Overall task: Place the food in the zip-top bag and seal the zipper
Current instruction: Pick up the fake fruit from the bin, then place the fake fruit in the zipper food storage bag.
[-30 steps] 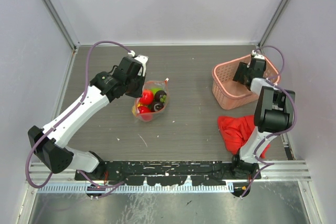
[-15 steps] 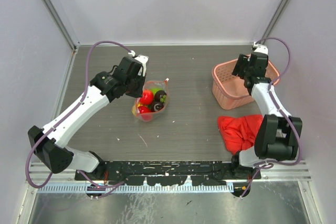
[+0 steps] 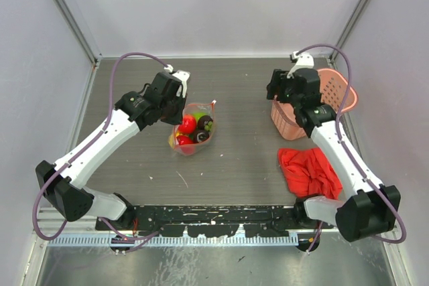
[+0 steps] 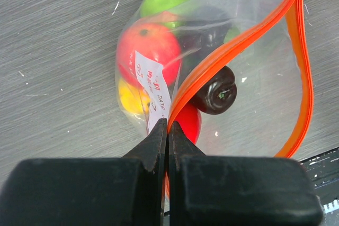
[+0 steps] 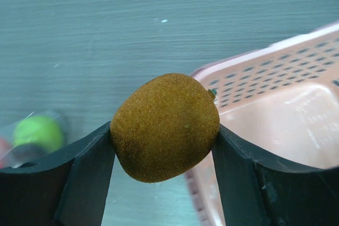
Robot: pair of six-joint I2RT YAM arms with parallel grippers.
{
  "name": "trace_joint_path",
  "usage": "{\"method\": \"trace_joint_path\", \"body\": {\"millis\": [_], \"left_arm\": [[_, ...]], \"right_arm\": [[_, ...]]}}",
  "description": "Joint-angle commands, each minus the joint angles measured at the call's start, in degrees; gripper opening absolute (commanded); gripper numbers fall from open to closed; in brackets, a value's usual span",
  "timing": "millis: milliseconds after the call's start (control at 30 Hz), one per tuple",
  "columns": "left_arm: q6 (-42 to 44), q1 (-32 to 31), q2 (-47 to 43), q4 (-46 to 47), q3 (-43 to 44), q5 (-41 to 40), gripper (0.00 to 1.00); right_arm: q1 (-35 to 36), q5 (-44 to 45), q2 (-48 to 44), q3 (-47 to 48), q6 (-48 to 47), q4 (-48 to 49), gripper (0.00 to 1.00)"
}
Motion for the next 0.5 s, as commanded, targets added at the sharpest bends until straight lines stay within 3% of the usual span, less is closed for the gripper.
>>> {"method": "trace_joint_path", "body": {"millis": [0, 467], "left_arm": [[0.3, 0.3, -1.13, 1.94, 2.26, 0.56, 0.0], [-0.24, 0.3, -0.03, 2.05, 2.43, 0.94, 0.0]], "right_arm": [[8.05, 1.14, -3.18, 3.22, 2.5, -0.84, 0.54], [38.49, 8.58, 1.22, 8.67, 5.52, 1.42, 0.56]]}}
